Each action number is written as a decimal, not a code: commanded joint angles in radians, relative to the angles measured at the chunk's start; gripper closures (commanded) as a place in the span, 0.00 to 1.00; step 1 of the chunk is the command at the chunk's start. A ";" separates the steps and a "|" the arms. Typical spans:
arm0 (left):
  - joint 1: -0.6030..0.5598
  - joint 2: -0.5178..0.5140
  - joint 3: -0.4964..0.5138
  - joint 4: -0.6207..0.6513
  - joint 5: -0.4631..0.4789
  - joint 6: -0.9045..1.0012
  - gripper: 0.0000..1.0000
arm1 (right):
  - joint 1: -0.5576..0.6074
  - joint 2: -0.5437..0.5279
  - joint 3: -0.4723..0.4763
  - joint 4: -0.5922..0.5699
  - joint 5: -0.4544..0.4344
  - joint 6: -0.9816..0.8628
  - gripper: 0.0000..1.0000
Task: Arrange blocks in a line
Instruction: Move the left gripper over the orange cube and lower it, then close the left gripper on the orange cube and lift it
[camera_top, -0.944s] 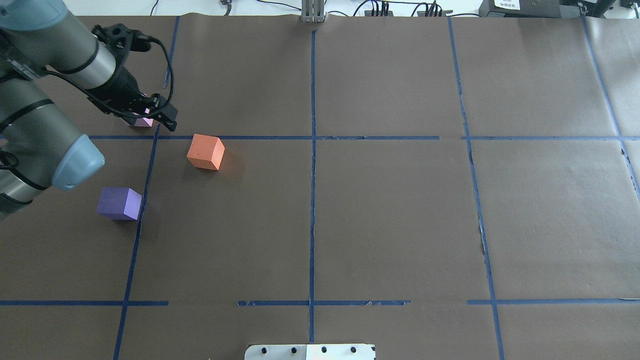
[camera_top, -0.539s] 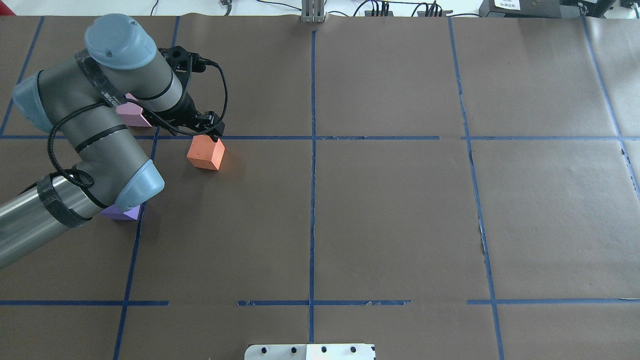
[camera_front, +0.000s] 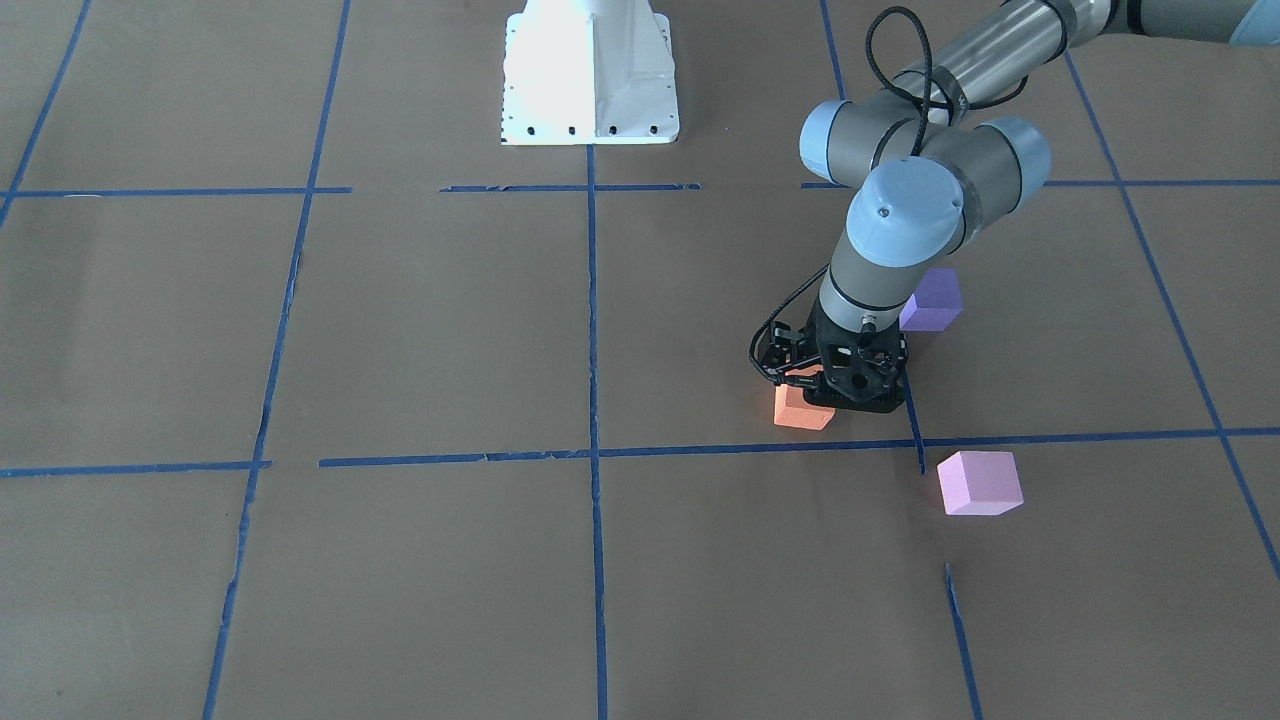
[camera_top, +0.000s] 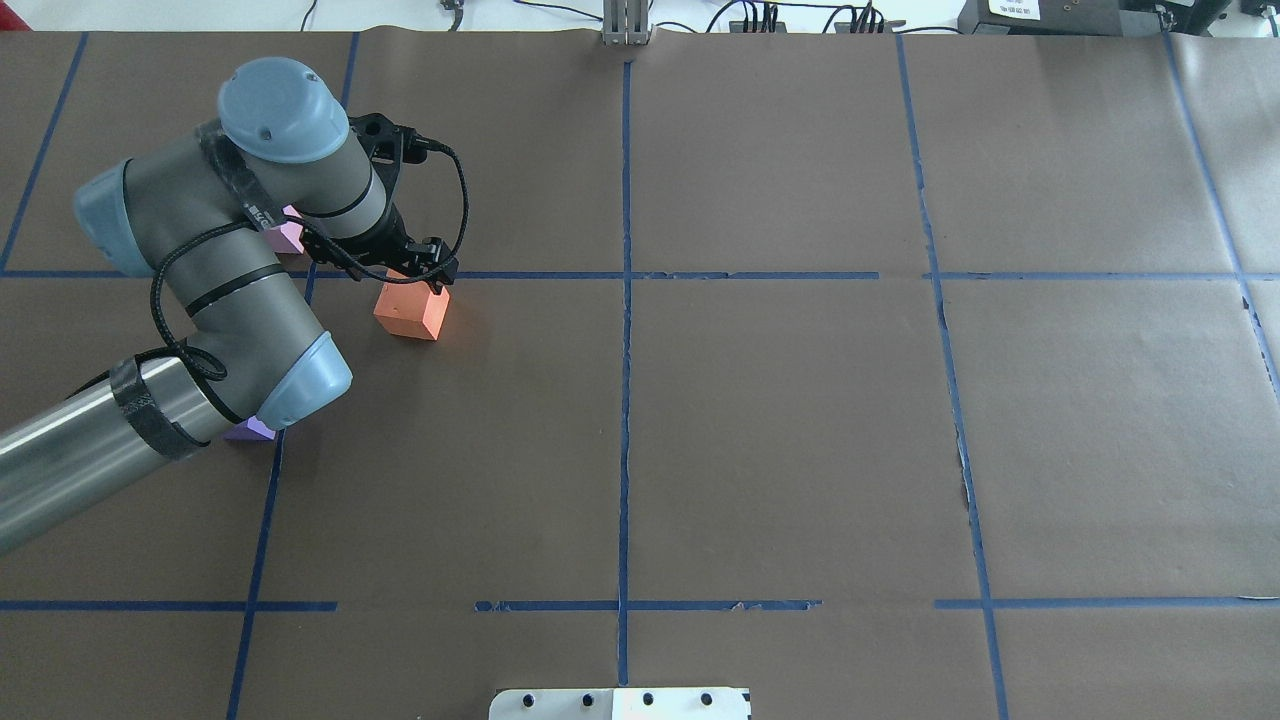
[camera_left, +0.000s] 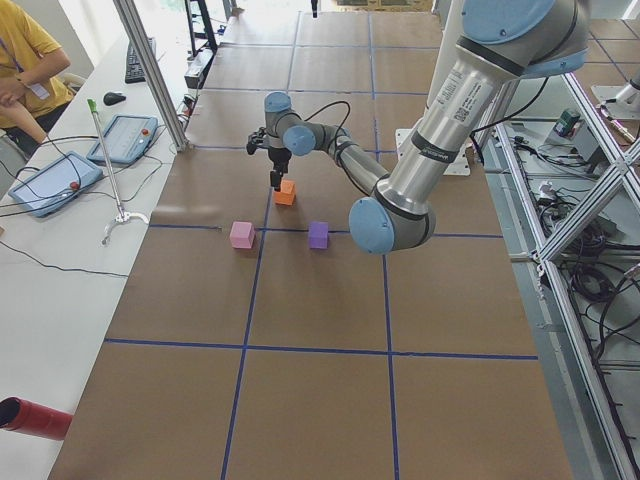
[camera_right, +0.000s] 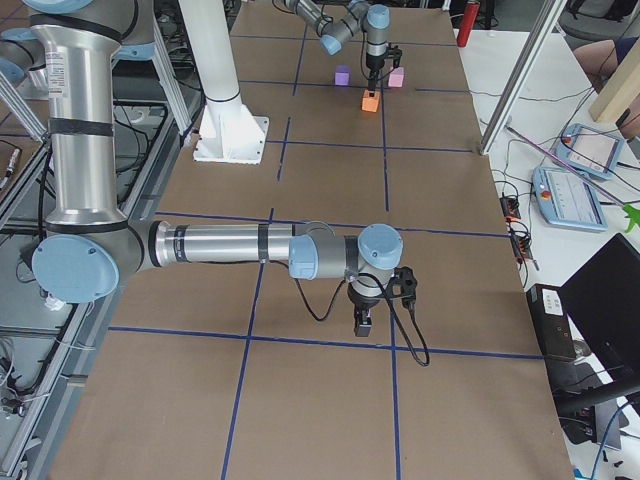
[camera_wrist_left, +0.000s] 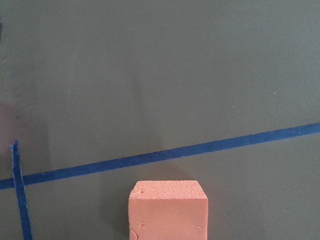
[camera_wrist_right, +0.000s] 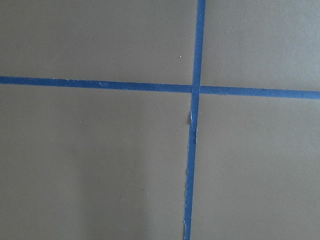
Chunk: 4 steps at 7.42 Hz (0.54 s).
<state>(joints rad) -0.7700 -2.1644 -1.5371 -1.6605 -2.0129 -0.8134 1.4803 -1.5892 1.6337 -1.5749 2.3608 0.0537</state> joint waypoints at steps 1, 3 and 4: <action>0.017 -0.005 0.045 -0.051 -0.003 -0.004 0.01 | 0.000 0.000 0.000 0.001 0.000 0.000 0.00; 0.034 -0.003 0.080 -0.100 -0.006 -0.020 0.01 | 0.000 0.000 0.000 0.001 0.000 0.000 0.00; 0.034 -0.002 0.087 -0.102 -0.004 -0.018 0.01 | 0.000 0.000 0.000 0.001 0.000 0.000 0.00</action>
<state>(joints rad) -0.7403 -2.1676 -1.4652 -1.7499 -2.0178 -0.8303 1.4803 -1.5892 1.6337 -1.5739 2.3608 0.0537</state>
